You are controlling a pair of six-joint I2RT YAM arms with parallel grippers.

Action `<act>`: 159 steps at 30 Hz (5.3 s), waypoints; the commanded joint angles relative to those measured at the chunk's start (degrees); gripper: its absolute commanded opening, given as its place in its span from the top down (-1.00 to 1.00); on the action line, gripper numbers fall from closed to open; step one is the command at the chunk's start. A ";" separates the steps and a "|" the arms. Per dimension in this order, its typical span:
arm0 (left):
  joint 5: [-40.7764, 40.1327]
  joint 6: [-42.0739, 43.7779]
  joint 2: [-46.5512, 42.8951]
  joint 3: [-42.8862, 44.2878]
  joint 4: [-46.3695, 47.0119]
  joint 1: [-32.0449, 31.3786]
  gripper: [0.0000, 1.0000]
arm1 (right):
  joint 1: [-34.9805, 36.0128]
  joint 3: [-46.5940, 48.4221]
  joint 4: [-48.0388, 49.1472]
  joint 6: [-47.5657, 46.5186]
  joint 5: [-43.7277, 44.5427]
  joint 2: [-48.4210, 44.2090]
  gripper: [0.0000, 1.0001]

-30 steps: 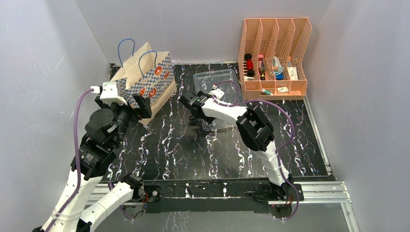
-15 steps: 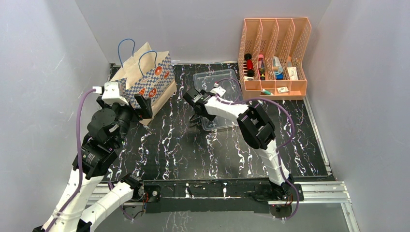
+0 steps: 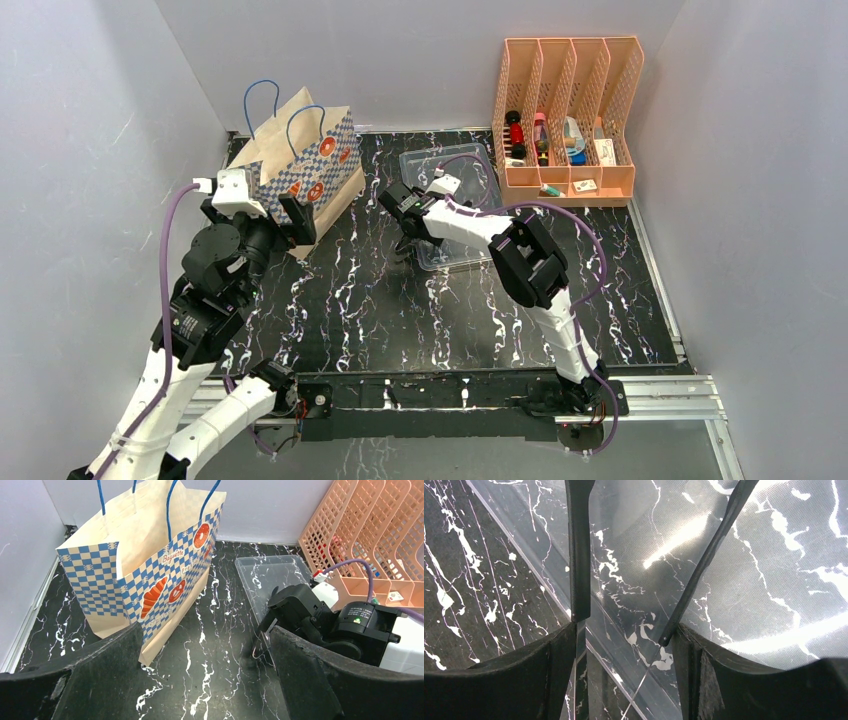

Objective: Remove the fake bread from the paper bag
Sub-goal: Pick up the clamp from the container, then adjust the paper bag at the center of the board.

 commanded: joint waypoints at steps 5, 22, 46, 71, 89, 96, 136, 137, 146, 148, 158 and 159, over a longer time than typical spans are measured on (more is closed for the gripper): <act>-0.84 0.79 -0.11 -0.06 0.81 -0.31 -0.97 | -0.20 -4.68 6.97 -5.53 1.64 -4.09 -0.19; -11.92 -2.86 2.79 5.01 -5.17 -0.25 -0.97 | -0.17 -11.19 13.89 -10.99 1.49 -11.35 -0.09; -17.68 -0.95 28.67 33.43 -19.35 4.44 -0.97 | 0.80 -31.14 27.25 -23.00 -4.62 -31.59 -0.05; -1.79 -27.59 38.40 34.96 -18.19 25.20 -0.85 | 3.19 -38.38 31.04 -26.57 -9.63 -39.76 -0.07; 1.92 -26.77 44.89 31.57 -16.83 29.25 -0.85 | 3.32 -38.06 32.75 -27.90 -12.55 -39.35 -0.07; 5.18 -27.20 50.20 30.66 -13.68 33.54 -0.85 | 3.91 -36.27 33.01 -28.64 -12.77 -36.48 -0.07; -8.30 -25.13 17.12 -8.35 1.34 8.74 1.00 | 7.25 -38.25 19.70 -29.44 -3.57 -50.90 -0.04; -9.11 -25.49 16.26 -9.37 0.91 7.60 1.00 | 7.35 -38.34 19.21 -29.48 -3.55 -51.65 -0.04; -13.83 -32.25 9.72 -18.38 -2.00 -0.64 1.00 | 9.30 -37.50 14.65 -30.02 -1.43 -57.04 -0.02; -14.98 -33.47 9.24 -19.20 -2.68 -2.25 1.00 | 9.91 -37.02 13.75 -29.97 -0.86 -57.75 -0.02; -17.64 -39.37 5.88 -22.35 -6.93 -6.99 1.00 | 15.08 -34.12 7.63 -29.14 2.07 -59.89 0.03; -17.78 -39.88 5.06 -22.55 -7.43 -7.26 1.00 | 15.62 -33.90 6.76 -28.91 2.51 -60.16 0.04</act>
